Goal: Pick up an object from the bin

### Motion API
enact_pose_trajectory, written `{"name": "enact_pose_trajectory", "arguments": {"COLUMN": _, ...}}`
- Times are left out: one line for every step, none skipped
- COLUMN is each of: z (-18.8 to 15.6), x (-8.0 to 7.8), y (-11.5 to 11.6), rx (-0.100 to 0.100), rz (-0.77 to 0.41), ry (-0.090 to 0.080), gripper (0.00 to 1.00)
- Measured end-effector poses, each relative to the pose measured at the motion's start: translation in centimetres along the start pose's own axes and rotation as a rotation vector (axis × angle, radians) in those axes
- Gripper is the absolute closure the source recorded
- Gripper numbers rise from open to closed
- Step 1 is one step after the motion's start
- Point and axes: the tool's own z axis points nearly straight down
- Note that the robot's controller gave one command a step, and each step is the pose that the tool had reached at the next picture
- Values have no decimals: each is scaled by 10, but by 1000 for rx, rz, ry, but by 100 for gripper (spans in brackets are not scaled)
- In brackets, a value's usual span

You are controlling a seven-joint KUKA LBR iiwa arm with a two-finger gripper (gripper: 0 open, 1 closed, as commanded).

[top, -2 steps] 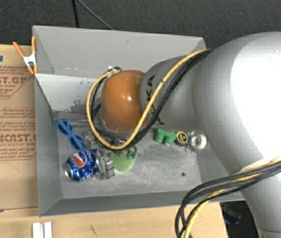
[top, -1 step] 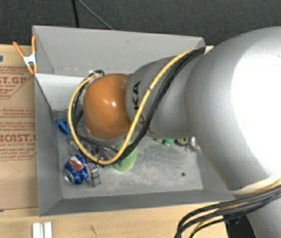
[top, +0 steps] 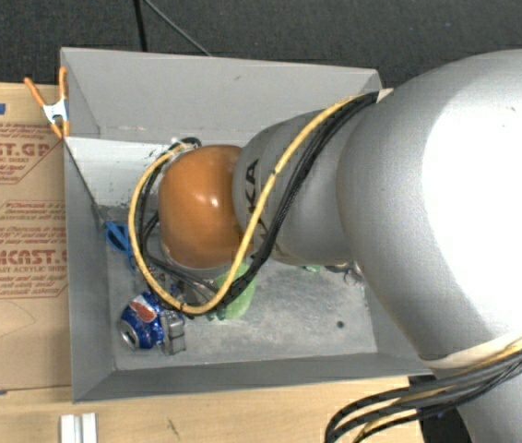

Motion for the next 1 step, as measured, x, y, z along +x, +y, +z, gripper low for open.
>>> {"name": "enact_pose_trajectory", "arguments": {"z": 32, "x": 15, "y": -8, "rx": 1, "rz": 111, "ry": 3, "gripper": 0}}
